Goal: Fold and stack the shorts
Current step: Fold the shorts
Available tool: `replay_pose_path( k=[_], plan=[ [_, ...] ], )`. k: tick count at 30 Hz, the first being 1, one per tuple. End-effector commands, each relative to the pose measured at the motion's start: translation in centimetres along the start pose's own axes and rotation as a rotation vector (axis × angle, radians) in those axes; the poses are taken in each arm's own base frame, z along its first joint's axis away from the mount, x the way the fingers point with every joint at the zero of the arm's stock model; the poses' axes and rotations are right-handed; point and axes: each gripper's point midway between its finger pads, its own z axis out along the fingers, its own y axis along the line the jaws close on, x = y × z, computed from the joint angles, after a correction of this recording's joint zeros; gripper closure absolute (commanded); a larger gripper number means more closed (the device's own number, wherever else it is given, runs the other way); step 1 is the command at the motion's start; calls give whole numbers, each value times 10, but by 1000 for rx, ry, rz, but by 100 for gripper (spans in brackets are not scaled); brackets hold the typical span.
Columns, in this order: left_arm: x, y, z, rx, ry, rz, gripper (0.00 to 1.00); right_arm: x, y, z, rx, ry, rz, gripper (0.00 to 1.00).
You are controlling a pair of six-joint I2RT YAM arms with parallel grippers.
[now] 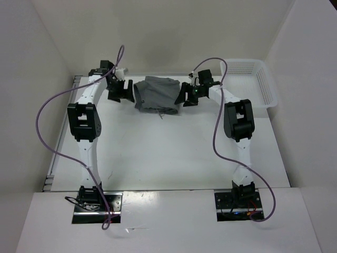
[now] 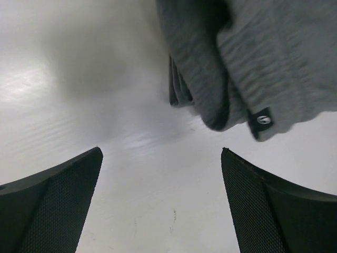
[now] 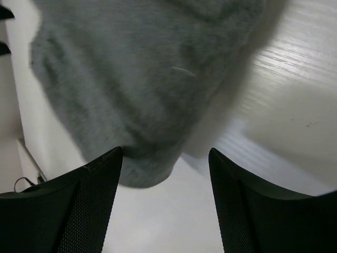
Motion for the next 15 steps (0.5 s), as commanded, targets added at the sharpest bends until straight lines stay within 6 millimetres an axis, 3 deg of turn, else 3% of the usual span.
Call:
replay_pose_path(
  k=[1,3,7,10,11,14,15],
  plan=[
    [37,-34,37,96,112,17,0,-4,-6,24,12,-8,24,28],
    [39,-36,45,100,116,24,0,-11,0,30,-9,-18,3,28],
    [44,-38,56,105,131,28,0,-2,10,43,-59,13,-10,33],
    [46,-42,62,122,135,34,0,7,18,46,-92,41,-10,50],
    [48,-47,68,127,139,44,5,11,18,47,-98,51,-4,60],
    [60,-46,80,121,171,42,19,21,14,44,-91,69,-18,73],
    [61,-52,81,134,174,49,31,28,9,43,-71,84,-16,82]
  ],
)
